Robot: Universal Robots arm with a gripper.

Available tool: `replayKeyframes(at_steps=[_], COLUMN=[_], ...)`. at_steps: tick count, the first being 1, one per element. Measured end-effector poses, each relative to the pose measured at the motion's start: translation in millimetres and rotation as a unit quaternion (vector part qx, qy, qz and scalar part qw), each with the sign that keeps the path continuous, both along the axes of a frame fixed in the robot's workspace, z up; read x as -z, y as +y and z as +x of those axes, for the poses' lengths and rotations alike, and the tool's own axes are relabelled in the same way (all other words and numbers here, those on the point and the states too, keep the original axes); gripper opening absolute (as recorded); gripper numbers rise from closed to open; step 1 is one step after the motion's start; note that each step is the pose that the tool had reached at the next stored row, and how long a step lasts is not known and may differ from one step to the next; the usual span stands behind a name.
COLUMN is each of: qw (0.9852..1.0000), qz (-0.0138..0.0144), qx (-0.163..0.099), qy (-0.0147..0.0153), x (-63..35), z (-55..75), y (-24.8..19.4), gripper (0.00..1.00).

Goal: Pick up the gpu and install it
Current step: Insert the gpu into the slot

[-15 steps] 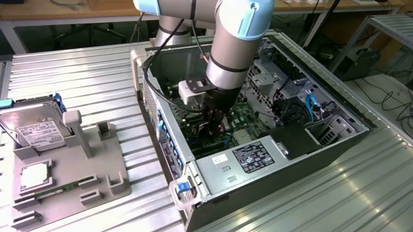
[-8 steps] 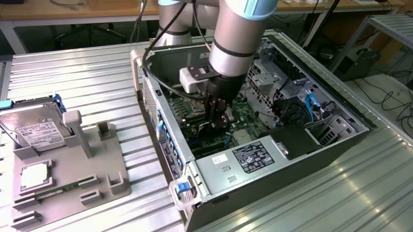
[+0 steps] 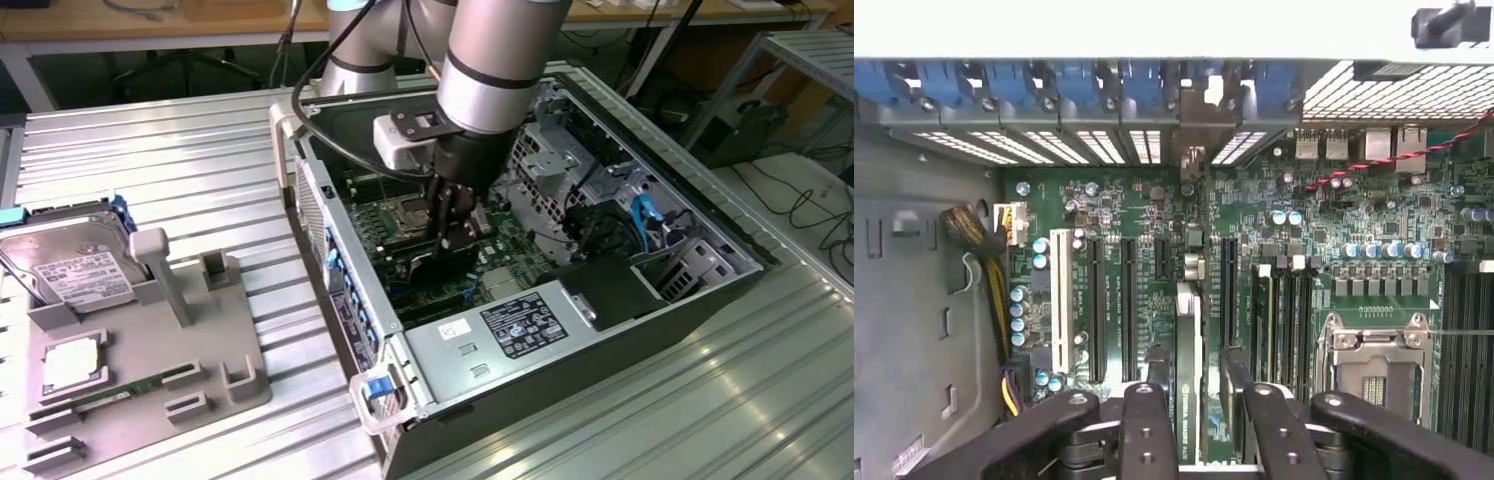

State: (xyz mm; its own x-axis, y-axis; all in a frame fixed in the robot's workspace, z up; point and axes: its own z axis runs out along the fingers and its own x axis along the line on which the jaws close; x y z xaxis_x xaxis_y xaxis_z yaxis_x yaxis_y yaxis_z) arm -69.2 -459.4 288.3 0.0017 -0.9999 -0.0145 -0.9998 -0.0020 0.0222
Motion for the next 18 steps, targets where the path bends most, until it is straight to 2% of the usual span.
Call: replayKeyframes(at_steps=[1, 2, 3, 5, 6, 18], qw=[1.0000, 1.0000, 1.0000, 1.0000, 1.0000, 1.0000], qz=[0.0001, 0.0000, 0.0001, 0.0000, 0.0000, 0.0000], qx=[0.000, 0.000, 0.000, 0.000, 0.000, 0.000], qy=[-0.0001, 0.0000, 0.0000, 0.0000, 0.0000, 0.0000], x=[0.1, 0.0, 0.1, 0.0, 0.0, 0.0], z=[0.0, 0.0, 0.0, 0.0, 0.0, 0.0], y=[0.0, 0.0, 0.0, 0.0, 0.0, 0.0], gripper=[0.33, 0.26, 0.26, 0.14, 0.11, 0.11])
